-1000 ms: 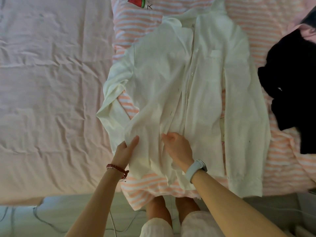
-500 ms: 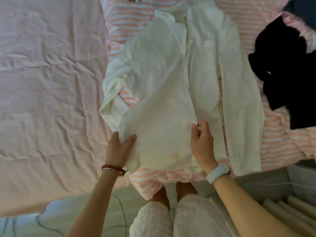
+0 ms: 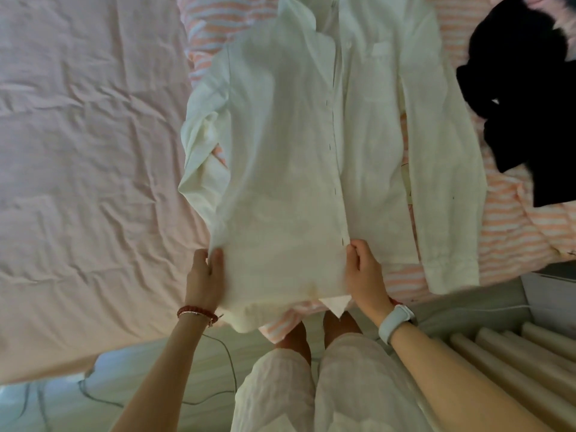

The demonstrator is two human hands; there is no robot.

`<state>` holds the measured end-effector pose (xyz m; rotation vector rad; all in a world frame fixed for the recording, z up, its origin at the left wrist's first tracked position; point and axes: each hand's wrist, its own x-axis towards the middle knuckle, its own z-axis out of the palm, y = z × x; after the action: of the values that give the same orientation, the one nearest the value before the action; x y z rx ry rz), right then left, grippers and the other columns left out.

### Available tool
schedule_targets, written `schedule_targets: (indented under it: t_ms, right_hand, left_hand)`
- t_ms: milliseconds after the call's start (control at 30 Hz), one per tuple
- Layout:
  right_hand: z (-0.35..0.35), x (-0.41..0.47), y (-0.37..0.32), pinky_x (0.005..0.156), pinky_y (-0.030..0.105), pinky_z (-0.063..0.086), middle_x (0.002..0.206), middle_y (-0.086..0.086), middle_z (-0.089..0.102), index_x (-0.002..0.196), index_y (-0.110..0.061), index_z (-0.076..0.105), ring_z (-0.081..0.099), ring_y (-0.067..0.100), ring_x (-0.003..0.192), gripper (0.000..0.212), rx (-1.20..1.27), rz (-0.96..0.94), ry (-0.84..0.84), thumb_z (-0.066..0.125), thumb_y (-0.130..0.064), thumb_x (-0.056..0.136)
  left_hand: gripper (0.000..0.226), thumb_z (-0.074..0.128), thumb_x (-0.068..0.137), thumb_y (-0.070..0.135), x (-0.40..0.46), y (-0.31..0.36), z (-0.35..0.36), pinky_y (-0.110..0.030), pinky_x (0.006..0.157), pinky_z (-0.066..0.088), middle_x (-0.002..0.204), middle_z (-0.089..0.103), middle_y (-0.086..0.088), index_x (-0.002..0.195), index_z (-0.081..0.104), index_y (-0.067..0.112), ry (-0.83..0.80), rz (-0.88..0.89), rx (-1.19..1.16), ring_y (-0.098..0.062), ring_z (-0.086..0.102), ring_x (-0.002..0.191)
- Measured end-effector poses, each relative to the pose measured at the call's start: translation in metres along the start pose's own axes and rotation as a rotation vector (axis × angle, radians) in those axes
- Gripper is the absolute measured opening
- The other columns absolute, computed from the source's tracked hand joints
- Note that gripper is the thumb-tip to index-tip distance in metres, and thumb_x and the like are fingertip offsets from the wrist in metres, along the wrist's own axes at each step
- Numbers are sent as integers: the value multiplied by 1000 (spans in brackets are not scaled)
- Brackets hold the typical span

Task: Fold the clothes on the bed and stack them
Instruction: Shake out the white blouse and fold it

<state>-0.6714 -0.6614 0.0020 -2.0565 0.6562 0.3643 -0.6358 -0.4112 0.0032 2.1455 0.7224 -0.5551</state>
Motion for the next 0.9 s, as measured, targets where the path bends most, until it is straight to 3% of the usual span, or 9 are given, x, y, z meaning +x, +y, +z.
schedule_targets:
  t_ms: [133,233,333,467,567,633,767,833,900]
  right_hand:
    - [0,-1,9,60,30,43,86,8,62,113,-7,54,54,18,66,24,-289,61,-249,36,-15,99]
    - [-5,-8,7,68,28,45,103,10,60,119,-10,59,57,21,83,29,-382,-133,-97,43,-8,95]
    - [-10,-6,5,59,29,47,108,14,56,122,-10,59,58,27,87,35,-456,-270,5,51,-1,88]
    - [-15,14,8,77,35,50,132,10,47,133,-16,48,47,28,114,45,-626,-238,-24,55,-13,88]
    - [-27,20,18,82,41,49,124,13,53,129,-13,51,50,33,110,47,-708,-328,-111,61,-12,84]
    - [-38,19,24,77,43,52,108,18,58,122,-9,59,55,36,100,41,-689,-354,-103,64,-5,82]
    - [-66,14,28,48,35,52,75,14,62,95,-2,70,61,33,71,15,-545,-426,165,63,-4,82]
    - [-81,11,26,47,31,49,71,9,64,95,-4,71,59,27,64,27,-545,-439,283,48,-18,89]
    - [-90,4,25,49,29,44,65,3,64,97,-8,71,54,22,59,29,-598,-500,356,47,-21,90]
  left_hand:
    - [30,43,95,34,4,-10,1,-37,73,38,101,59,-17,107,41,7,-6,-129,297,-34,55,91]
    - [39,56,88,20,-1,-1,6,-48,87,40,124,49,-21,121,45,2,170,126,374,-40,48,112]
    - [42,59,81,18,-7,23,19,-52,90,41,127,50,-23,119,55,2,265,470,447,-42,46,117]
    - [51,56,86,32,-11,50,53,-53,107,24,145,38,-13,133,48,18,-23,789,662,-36,31,136]
    - [63,37,92,50,-4,51,76,-54,112,-5,157,-1,-4,147,12,35,-217,790,921,-30,-8,143]
    - [64,28,92,55,3,48,84,-56,110,-11,156,-13,-3,147,1,36,-229,722,1022,-30,-18,141]
    - [62,31,93,51,5,51,89,-57,108,-13,156,-12,-3,146,4,36,-233,657,1068,-29,-18,141]
    - [58,36,93,45,4,57,89,-55,109,-11,157,-5,-2,146,12,36,-239,633,1041,-28,-14,142]
    - [48,45,91,37,-3,67,87,-52,112,0,153,19,-5,138,37,30,-178,615,851,-28,4,143]
